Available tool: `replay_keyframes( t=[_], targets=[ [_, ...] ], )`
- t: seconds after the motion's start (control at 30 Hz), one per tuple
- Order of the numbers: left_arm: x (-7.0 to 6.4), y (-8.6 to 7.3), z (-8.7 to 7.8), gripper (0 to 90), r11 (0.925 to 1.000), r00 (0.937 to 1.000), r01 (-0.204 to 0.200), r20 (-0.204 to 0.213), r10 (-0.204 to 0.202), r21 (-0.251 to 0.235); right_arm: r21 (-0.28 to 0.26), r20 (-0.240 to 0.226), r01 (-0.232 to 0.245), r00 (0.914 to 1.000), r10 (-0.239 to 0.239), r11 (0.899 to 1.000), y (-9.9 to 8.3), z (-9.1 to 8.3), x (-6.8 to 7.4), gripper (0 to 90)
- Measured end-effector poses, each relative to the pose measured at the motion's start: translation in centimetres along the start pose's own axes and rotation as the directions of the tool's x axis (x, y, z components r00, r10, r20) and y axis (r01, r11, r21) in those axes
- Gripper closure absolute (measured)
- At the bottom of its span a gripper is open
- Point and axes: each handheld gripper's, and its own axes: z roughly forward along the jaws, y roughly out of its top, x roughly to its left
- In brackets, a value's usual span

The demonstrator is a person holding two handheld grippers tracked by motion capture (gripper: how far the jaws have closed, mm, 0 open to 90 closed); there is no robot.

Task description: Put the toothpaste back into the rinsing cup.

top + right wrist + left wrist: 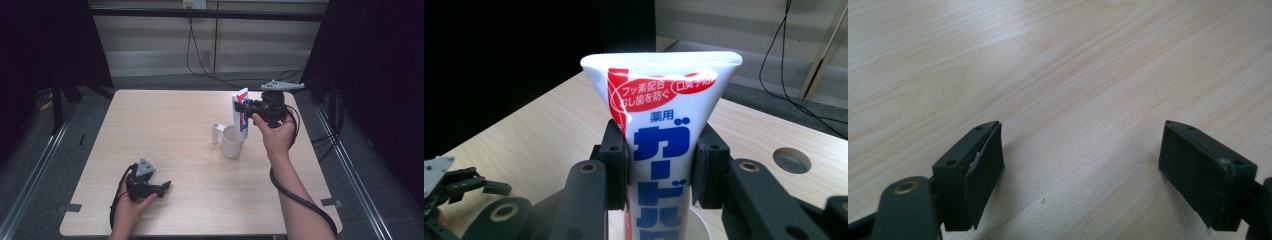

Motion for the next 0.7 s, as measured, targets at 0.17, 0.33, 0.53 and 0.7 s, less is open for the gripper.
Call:
replay_keyframes(
  t=[0.17,0.33,0.53,0.7],
  targets=[
    [0.0,0.0,0.0,17.8,1.0,1.0,0.002,0.0,-0.002,-0.001,-0.004,-0.003,-0.007,1.0,0.007,1.0,-0.2,0.6,-0.2,65.3],
    [0.0,0.0,0.0,17.9,1.0,1.0,-0.001,0.0,0.001,0.001,0.006,0.007,0.0,1.0,0.0,1.0,-0.4,1.2,-0.1,65.2],
    [0.0,0.0,0.0,17.9,1.0,1.0,0.0,0.0,0.0,0.001,0.008,0.015,0.0,0.9999,0.0,1.0,-0.8,2.0,-0.2,65.2],
    [0.0,0.0,0.0,17.8,1.0,1.0,-0.001,0.001,0.001,0.001,0.004,0.022,-0.009,0.9997,0.009,1.0,-1.0,2.5,-0.5,65.1]
  ],
)
